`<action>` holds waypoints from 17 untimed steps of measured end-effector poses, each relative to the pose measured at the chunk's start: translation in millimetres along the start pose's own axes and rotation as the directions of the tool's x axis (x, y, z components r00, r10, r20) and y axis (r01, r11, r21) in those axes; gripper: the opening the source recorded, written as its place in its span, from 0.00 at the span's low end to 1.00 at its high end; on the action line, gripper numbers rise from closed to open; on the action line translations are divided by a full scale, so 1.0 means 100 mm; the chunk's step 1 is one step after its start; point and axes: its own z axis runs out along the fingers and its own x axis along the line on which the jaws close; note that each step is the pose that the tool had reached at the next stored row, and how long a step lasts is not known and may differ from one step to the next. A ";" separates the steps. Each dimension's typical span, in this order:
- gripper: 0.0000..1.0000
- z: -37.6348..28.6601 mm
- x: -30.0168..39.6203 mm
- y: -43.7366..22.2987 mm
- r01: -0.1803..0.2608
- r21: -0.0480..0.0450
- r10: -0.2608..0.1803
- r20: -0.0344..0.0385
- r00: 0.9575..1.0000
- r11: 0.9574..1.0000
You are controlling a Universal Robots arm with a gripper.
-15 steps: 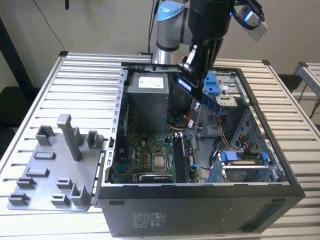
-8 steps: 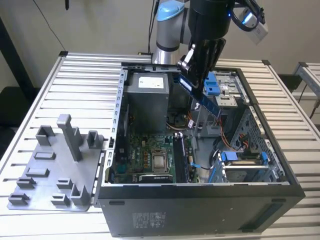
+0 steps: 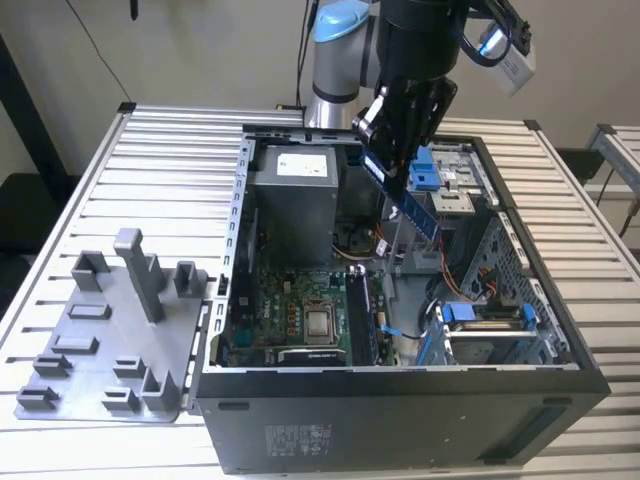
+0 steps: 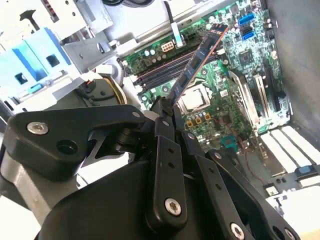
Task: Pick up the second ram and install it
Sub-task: 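Insert the second ram into the second slot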
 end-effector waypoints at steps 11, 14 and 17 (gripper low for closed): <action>0.14 0.008 0.001 0.000 -0.138 -0.004 0.138 -0.033 0.990 0.990; 0.14 0.011 0.001 0.000 -0.180 -0.001 0.180 -0.034 0.983 0.984; 0.14 0.013 0.001 0.000 -0.223 0.002 0.223 -0.035 0.974 0.975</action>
